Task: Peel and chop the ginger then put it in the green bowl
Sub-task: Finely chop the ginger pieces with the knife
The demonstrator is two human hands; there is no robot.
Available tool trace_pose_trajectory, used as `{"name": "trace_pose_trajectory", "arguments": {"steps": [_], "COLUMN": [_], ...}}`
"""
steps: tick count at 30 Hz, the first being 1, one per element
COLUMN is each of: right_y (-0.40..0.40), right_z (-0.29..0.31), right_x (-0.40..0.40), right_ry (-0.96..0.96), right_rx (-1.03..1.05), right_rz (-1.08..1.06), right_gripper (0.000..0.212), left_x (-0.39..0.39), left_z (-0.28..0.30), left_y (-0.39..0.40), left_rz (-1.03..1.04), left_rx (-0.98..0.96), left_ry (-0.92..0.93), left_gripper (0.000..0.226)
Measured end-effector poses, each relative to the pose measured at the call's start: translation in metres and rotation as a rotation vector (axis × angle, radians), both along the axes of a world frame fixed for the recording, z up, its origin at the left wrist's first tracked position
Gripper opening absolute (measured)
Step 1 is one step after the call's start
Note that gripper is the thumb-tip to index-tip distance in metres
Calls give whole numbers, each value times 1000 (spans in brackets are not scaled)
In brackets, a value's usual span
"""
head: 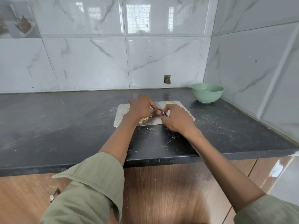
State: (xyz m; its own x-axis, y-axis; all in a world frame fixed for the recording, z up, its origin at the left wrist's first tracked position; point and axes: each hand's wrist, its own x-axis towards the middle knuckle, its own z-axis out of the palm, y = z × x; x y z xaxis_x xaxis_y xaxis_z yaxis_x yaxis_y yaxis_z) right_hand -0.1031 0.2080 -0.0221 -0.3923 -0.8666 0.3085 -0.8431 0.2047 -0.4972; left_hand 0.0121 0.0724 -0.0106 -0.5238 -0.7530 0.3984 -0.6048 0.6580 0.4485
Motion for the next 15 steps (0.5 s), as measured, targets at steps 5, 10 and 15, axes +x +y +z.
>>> {"name": "trace_pose_trajectory", "arguments": {"steps": [5,10,15], "right_y": [3,11,10], "right_z": [0,-3,-4], "right_x": [2,5,12], "right_ry": [11,38,70], "right_rx": [2,-24,-62], "right_rz": [2,-19,-58], "right_gripper": [22,25,28], "left_x": [1,0,3], "left_z": [-1,-1,1], "left_y": [-1,-1,-1], "left_rz": [21,4,-4], "left_rx": [-10,10,22], "left_ry": [1,6,8], "left_gripper": [17,19,19]}}
